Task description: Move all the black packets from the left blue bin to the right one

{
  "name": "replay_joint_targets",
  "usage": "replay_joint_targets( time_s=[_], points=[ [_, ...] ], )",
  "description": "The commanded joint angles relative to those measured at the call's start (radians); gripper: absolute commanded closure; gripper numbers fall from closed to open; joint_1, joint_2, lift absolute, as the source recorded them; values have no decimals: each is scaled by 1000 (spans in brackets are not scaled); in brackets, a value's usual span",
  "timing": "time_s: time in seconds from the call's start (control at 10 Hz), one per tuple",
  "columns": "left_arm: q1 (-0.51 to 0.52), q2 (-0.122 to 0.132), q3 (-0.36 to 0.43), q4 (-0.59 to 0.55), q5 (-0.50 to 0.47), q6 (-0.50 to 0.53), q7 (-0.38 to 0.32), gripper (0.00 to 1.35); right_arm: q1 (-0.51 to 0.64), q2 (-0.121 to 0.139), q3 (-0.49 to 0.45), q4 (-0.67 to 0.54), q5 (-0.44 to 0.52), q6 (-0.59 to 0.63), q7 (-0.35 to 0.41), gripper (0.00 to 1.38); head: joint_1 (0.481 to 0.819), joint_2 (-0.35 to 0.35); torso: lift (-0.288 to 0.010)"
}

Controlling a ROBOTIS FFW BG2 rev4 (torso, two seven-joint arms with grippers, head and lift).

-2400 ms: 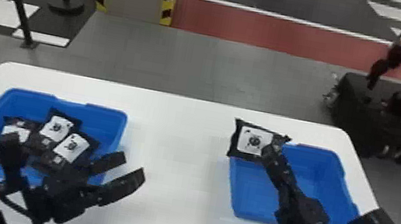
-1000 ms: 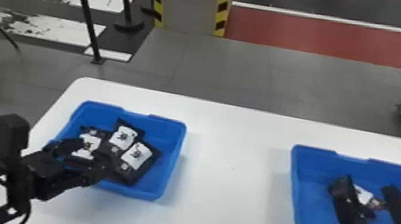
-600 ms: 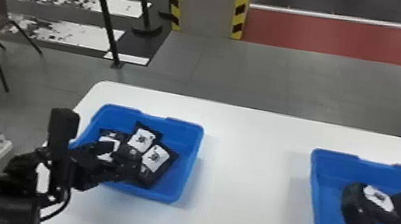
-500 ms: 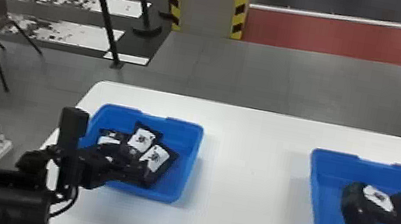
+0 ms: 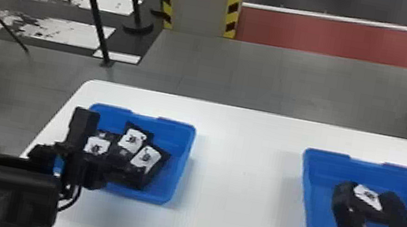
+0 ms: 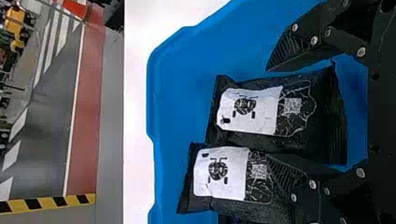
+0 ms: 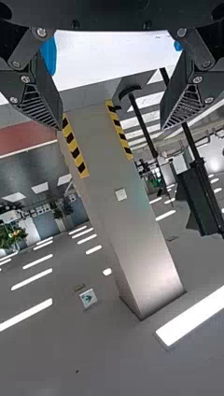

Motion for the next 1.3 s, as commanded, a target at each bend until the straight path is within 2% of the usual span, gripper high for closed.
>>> replay_joint_targets(
  time_s=[0.0, 0.2, 0.3, 0.4, 0.6, 0.9, 1.0, 1.2],
  points=[
    [-11, 1, 0, 3, -20, 38, -1, 797, -2, 0, 0, 5, -8, -1, 0, 269, 695, 134, -110],
    [-18, 10, -2, 3, -34, 35, -16, 822, -2, 0, 0, 10, -14, 2, 3, 269, 695, 142, -110],
    [-13, 7, 6, 3, -52, 11, -12, 1312, -2, 0, 0, 12, -19, 2, 5, 269, 695, 143, -110],
    [-1, -5, 37, 0, -48, -23, -12, 1245, -5, 0, 0, 12, -19, 2, 8, 269, 695, 148, -110],
    [33, -5, 46, -32, 29, -117, -30, 1207, -5, -2, 2, 5, -20, 2, 12, 269, 695, 159, -110],
    [186, -27, 53, -284, 135, -156, -69, 1207, -14, -2, 25, 0, -53, 7, 35, 269, 695, 134, -110],
    [213, -31, 44, -324, 170, -176, -86, 1207, -29, -2, 28, 0, -59, 31, 60, 269, 695, 131, -110],
    [237, -37, -22, -341, 222, -217, -104, 1207, -113, -5, 54, 41, -86, 100, 153, 269, 695, 112, -110]
  ],
)
